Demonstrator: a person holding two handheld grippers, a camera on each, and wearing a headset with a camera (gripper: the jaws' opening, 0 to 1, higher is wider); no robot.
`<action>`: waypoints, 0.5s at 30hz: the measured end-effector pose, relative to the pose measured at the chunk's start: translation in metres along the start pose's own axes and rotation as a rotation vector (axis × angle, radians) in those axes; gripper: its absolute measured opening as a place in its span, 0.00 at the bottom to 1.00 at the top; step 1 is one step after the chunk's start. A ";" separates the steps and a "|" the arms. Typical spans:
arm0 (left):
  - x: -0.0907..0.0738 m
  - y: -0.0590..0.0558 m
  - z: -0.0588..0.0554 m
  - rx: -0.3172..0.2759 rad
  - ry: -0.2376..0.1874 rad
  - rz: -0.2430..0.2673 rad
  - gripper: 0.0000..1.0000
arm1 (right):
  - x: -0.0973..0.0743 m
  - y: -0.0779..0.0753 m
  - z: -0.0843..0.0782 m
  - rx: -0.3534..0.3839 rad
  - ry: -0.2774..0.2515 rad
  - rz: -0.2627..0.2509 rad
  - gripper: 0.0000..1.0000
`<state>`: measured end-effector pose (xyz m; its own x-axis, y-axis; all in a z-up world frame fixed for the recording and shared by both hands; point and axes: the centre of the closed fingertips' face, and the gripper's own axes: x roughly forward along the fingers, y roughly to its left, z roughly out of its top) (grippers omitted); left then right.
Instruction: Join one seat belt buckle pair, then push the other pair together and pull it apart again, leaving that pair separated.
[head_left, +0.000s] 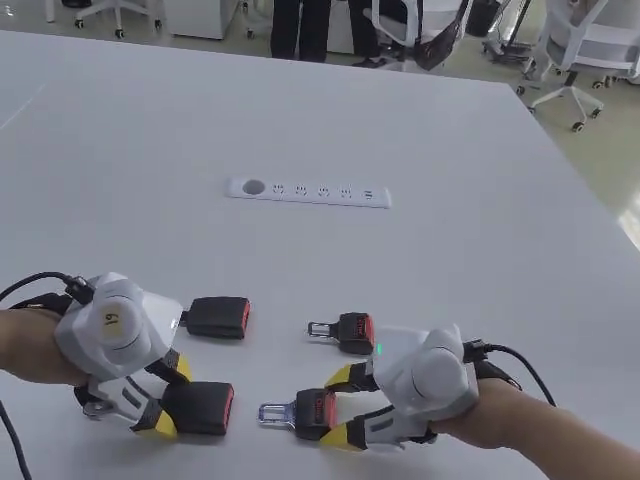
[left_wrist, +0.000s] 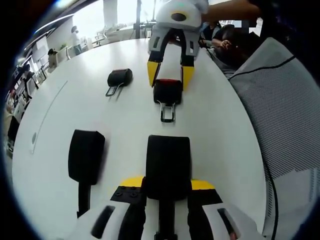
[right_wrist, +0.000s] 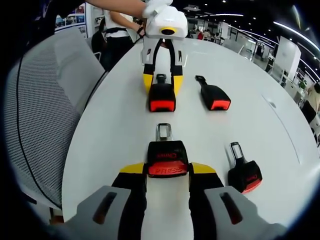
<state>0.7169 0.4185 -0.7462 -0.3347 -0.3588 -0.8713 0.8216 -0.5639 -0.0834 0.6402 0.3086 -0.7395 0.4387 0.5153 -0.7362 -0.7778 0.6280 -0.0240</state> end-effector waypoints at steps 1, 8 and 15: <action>0.000 0.000 0.000 0.000 0.000 0.000 0.32 | 0.001 0.000 0.001 0.000 0.000 0.001 0.30; 0.001 0.001 -0.001 -0.002 0.000 -0.001 0.32 | 0.005 0.000 0.007 0.003 -0.003 0.002 0.30; 0.001 0.002 -0.002 -0.001 0.004 -0.003 0.32 | 0.009 -0.001 0.012 -0.002 -0.002 0.002 0.30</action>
<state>0.7190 0.4184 -0.7481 -0.3352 -0.3542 -0.8731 0.8211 -0.5642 -0.0863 0.6501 0.3198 -0.7383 0.4383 0.5177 -0.7348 -0.7795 0.6259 -0.0239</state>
